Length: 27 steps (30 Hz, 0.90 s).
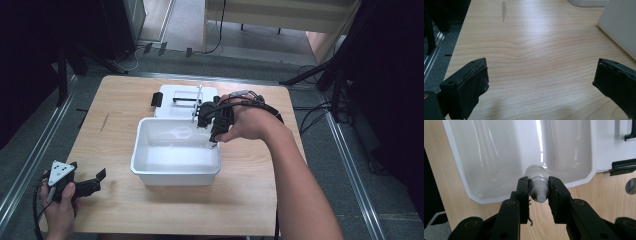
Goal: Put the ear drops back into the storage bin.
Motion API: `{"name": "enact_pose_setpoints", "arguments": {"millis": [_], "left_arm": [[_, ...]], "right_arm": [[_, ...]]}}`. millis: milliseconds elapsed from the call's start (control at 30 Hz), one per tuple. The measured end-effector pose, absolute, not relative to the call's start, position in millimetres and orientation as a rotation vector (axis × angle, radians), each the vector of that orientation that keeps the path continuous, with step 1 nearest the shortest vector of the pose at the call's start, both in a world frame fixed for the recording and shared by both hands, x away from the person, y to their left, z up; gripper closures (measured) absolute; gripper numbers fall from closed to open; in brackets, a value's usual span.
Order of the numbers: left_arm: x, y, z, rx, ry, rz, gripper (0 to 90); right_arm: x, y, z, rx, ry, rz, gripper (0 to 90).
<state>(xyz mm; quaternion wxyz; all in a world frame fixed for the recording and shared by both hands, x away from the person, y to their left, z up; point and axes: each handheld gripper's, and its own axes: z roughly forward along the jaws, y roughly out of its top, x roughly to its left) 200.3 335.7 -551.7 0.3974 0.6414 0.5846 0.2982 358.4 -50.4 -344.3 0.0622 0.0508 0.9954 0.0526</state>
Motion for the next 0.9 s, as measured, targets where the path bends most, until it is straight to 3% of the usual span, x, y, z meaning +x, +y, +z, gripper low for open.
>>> {"name": "enact_pose_setpoints", "arguments": {"millis": [900], "left_arm": [[200.1, 335.9, -551.7, 1.623, 1.479, 0.755, 0.2]], "right_arm": [[365.6, -43.9, -366.3, 0.159, 3.049, 0.101, 72.4]]}}
